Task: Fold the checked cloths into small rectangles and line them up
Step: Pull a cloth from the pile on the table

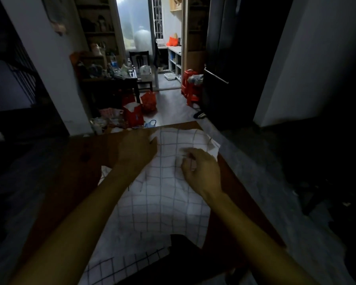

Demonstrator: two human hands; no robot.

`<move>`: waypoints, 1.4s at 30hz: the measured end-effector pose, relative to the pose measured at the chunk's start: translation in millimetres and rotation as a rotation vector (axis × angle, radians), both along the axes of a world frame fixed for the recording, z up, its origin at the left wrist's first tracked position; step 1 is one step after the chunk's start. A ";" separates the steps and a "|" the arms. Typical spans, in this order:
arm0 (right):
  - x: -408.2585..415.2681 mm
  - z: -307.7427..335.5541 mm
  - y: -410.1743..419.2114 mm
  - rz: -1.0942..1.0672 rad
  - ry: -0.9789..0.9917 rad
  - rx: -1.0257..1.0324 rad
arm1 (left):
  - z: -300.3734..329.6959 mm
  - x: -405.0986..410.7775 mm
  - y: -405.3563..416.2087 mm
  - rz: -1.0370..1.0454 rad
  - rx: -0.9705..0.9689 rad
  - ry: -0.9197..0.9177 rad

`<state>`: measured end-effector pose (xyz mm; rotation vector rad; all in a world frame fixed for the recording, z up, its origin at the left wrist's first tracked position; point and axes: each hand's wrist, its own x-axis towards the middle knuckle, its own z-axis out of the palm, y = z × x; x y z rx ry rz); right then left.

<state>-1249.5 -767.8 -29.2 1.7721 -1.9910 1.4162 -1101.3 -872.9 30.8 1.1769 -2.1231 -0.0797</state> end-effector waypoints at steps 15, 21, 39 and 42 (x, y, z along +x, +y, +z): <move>-71.2 18.7 -51.0 0.118 -0.547 0.273 | 3.3 -51.0 18.2 -0.331 0.525 -0.118; -80.0 32.8 -51.2 0.418 -0.042 0.357 | 49.8 -73.0 -19.0 -0.451 0.014 -0.397; -113.1 61.6 -58.0 -0.037 0.123 0.688 | 35.7 -72.6 -87.3 -0.337 -0.294 -0.450; -119.4 72.4 -69.0 -0.246 0.308 0.396 | 38.1 -60.6 -83.0 -0.267 -0.302 -0.418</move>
